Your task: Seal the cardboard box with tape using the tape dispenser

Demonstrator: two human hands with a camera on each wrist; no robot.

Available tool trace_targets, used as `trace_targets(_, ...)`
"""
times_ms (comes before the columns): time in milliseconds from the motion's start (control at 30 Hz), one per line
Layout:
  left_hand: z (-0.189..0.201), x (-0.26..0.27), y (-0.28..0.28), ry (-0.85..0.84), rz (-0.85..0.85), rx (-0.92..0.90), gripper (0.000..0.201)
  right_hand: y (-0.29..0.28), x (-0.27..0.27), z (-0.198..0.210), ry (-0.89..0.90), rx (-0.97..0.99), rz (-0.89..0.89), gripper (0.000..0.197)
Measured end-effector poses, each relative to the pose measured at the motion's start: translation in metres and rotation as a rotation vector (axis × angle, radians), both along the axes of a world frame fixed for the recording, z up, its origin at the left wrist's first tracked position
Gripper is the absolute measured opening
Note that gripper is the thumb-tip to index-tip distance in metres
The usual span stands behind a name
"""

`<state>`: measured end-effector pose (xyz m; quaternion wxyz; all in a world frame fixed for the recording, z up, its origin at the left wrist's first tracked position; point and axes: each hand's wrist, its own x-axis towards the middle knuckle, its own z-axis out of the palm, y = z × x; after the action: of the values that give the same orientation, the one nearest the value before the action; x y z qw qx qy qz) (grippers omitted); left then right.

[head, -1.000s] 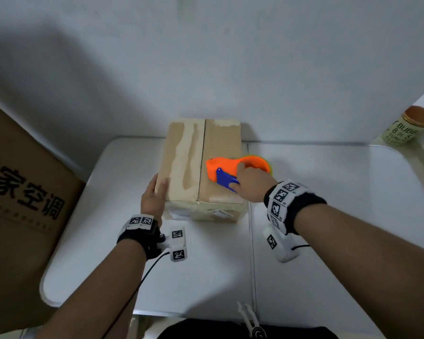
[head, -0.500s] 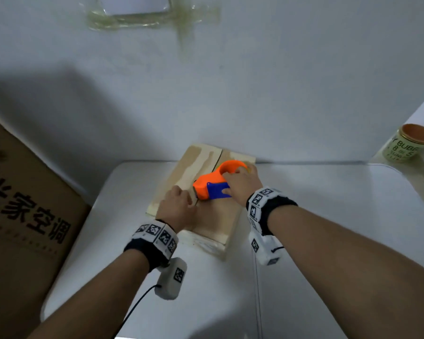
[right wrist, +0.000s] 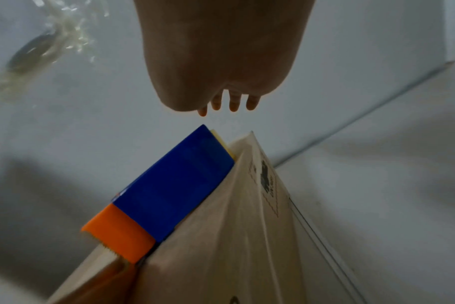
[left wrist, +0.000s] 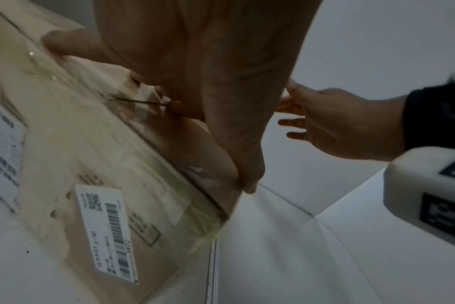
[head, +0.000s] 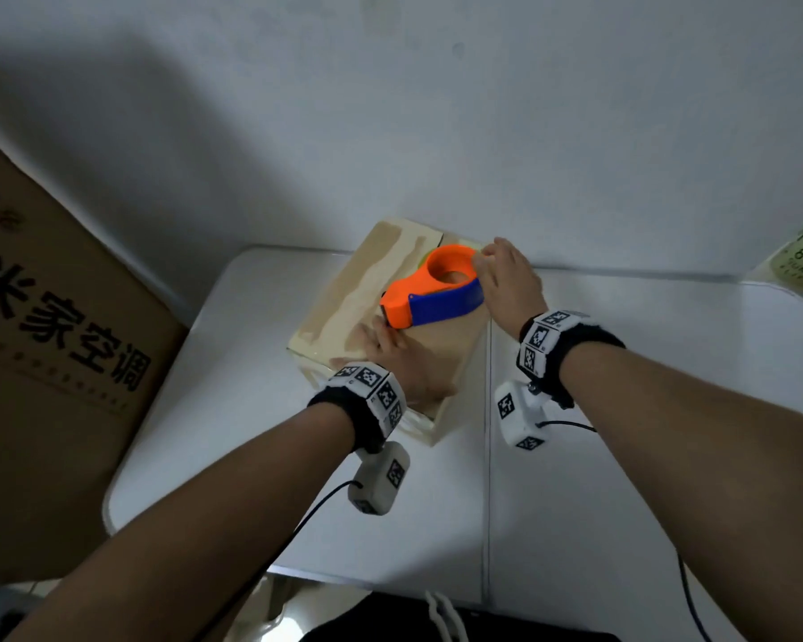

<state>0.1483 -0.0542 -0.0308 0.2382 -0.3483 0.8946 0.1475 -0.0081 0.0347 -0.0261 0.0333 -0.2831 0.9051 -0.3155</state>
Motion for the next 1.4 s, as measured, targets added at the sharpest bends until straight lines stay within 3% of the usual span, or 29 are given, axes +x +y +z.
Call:
trace_targets(167,0.008,0.021,-0.008,-0.029,-0.140,-0.005,0.125,0.017,-0.007,-0.003,-0.129,-0.078,-0.161,0.040)
trace_targets(300,0.003,0.037,-0.048,-0.134,-0.296,-0.011,0.131,0.032,-0.003,-0.009,-0.172,-0.038,-0.171,0.042)
trace_targets(467,0.020,0.045,-0.101,-0.213,-0.600,-0.135,0.117,0.041,0.021,-0.004,-0.344,0.146,0.038,0.050)
trace_targets(567,0.016,0.046,-0.124,-0.158,-0.631,-0.155,0.104,0.040,0.035,0.000,-0.373,0.238,0.166,0.049)
trace_targets(633,0.006,0.050,-0.131,0.036,-0.536,-0.197,0.088,0.040,0.043,0.000,-0.304,0.386,0.286,0.045)
trace_targets(667,0.000,0.053,-0.134,0.229,-0.409,-0.203,0.079,0.039,0.046,-0.001,-0.269,0.426,0.331,0.043)
trace_targets(733,-0.014,0.060,-0.136,0.620,0.030,-0.184,0.065,0.039,0.052,-0.003,-0.238,0.463,0.371,0.047)
trace_targets(767,-0.021,0.061,-0.137,0.701,0.302,-0.126,0.066,0.039,0.055,-0.004,-0.234,0.479,0.374,0.052)
trace_targets(833,-0.032,0.059,-0.133,0.655,0.837,0.163,0.079,0.038,0.059,-0.003,-0.239,0.502,0.353,0.058)
trace_targets(900,-0.040,0.052,-0.128,0.680,1.100,0.523,0.073,0.040,0.064,0.001,-0.240,0.517,0.340,0.059)
trace_targets(933,-0.045,0.046,-0.129,0.741,1.115,0.629,0.065,0.041,0.064,0.003,-0.253,0.518,0.333,0.059)
trace_targets(1033,-0.053,0.030,-0.133,0.798,1.046,0.626,0.067,0.046,0.059,0.011,-0.394,0.558,0.349,0.057)
trace_targets(1133,-0.063,0.019,-0.134,0.878,0.893,0.435,0.075,0.043,0.057,0.024,-0.529,0.609,0.412,0.048)
trace_targets(1200,-0.056,0.015,-0.119,0.903,0.766,0.384,0.069,0.041,0.057,0.028,-0.582,0.560,0.386,0.042)
trace_targets(1300,-0.053,0.011,-0.099,0.921,0.764,0.531,0.056,0.043,0.049,0.026,-0.574,0.305,0.206,0.030)
trace_targets(1400,-0.053,0.016,-0.088,0.752,0.840,0.783,0.044,0.048,0.034,0.019,-0.364,0.183,0.021,0.031)
